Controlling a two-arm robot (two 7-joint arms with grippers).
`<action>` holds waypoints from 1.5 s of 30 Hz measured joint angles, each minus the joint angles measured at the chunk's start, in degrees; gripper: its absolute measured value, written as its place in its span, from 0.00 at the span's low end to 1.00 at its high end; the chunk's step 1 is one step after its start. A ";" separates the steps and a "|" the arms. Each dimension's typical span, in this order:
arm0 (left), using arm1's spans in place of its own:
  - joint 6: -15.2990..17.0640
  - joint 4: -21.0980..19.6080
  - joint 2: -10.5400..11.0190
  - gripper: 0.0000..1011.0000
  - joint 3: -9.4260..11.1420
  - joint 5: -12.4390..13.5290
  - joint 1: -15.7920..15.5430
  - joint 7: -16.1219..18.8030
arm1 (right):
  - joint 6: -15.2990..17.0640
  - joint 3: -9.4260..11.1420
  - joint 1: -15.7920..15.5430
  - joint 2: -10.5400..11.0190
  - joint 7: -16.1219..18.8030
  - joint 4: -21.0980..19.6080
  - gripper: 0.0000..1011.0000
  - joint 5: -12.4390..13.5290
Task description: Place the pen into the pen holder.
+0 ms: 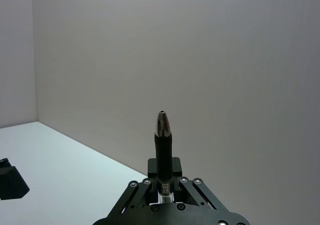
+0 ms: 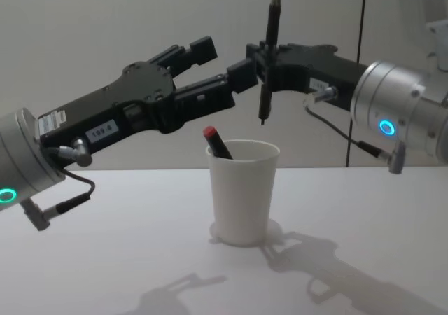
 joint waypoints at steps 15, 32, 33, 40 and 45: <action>0.00 0.00 0.00 0.99 0.00 0.00 0.00 0.00 | 1.81 0.07 0.29 -0.21 -0.25 0.84 0.54 0.78; 0.00 0.00 0.00 0.99 0.00 0.00 0.00 0.00 | 1.53 0.14 -0.39 0.08 -0.65 -0.16 0.99 1.43; 0.00 0.00 0.00 0.99 0.00 0.00 0.00 0.00 | 1.50 0.14 -0.41 0.09 -0.67 -0.20 0.99 1.45; 0.00 0.00 0.00 0.99 0.00 0.00 0.00 0.00 | 1.13 0.14 -0.80 0.28 -0.86 -0.89 0.99 1.63; 0.00 0.00 0.00 0.99 0.00 0.00 0.00 0.00 | 1.00 0.13 -0.99 0.38 -0.94 -1.21 0.99 1.70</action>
